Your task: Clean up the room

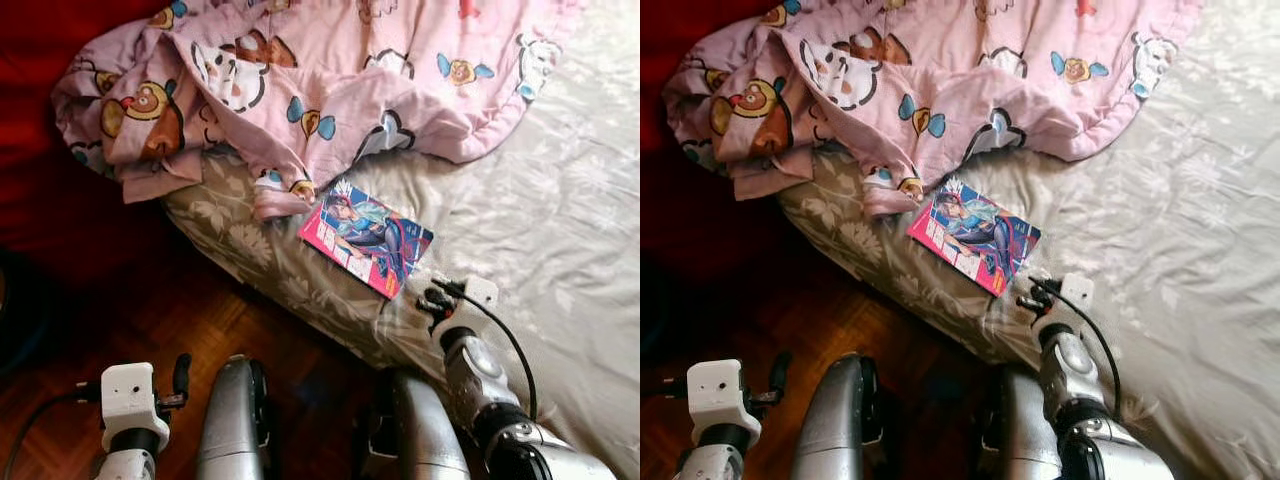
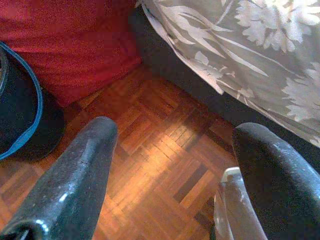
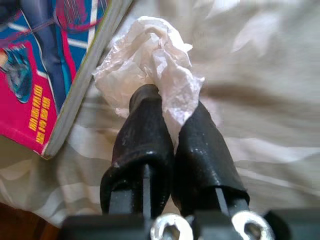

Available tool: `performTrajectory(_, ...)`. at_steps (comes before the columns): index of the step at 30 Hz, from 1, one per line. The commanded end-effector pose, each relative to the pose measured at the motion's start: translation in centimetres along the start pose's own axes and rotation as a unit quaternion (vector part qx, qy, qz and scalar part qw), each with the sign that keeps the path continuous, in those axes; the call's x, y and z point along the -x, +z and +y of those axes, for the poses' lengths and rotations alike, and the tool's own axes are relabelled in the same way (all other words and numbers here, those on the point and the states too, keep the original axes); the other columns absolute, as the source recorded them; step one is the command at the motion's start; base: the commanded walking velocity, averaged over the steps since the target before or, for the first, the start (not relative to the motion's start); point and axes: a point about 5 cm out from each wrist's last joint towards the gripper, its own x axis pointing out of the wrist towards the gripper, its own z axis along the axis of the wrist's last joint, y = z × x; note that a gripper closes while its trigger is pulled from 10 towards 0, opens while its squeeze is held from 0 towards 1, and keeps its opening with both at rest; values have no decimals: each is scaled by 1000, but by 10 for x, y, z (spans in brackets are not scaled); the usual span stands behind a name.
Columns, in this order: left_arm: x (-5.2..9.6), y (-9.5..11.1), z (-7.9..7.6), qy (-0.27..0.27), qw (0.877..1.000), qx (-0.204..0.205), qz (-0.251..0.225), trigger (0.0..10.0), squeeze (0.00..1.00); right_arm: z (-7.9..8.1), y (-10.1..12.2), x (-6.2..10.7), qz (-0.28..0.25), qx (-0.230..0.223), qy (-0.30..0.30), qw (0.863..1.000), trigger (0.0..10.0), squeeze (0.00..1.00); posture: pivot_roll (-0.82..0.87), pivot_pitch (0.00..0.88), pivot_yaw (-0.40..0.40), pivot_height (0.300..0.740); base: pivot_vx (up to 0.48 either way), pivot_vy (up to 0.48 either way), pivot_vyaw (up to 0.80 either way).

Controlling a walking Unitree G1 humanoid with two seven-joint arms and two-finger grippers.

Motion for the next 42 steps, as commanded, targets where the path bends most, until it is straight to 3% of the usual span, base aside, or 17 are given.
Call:
performTrajectory(1,4,-17,6,16,999,-2,30,10000,0,-8,-7,7,-3,24,3,1000,0,0,103,159,-70,613,0,0,0)
performTrajectory(9,-8,-40,6,17,999,0,51,10000,0,-21,-11,18,-25,44,3,999,0,0,60,81,-62,613,0,0,0)
performTrajectory(10,-11,-51,9,29,997,11,70,10000,0,-27,-18,22,-14,51,-7,999,6000,0,50,45,-61,613,0,0,0)
performTrajectory(11,-11,-56,10,32,996,15,79,10000,0,-31,-22,25,-5,54,-12,998,10000,0,52,40,-61,613,0,0,0)
performTrajectory(21,-8,-97,9,36,985,18,171,10000,0,-57,-71,52,134,73,-67,986,10000,0,63,0,-67,613,0,0,0)
performTrajectory(31,3,-123,3,30,969,23,244,10000,0,-70,-93,71,191,73,-90,975,10000,0,41,0,-59,613,0,0,0)
performTrajectory(37,10,-133,4,32,960,26,278,10000,0,-70,-108,81,227,79,-90,966,10000,0,36,0,-55,641,0,0,0)
performTrajectory(42,10,-133,0,29,960,23,277,10000,0,-71,-115,88,249,85,-94,960,10000,0,45,0,-57,666,0,0,0)
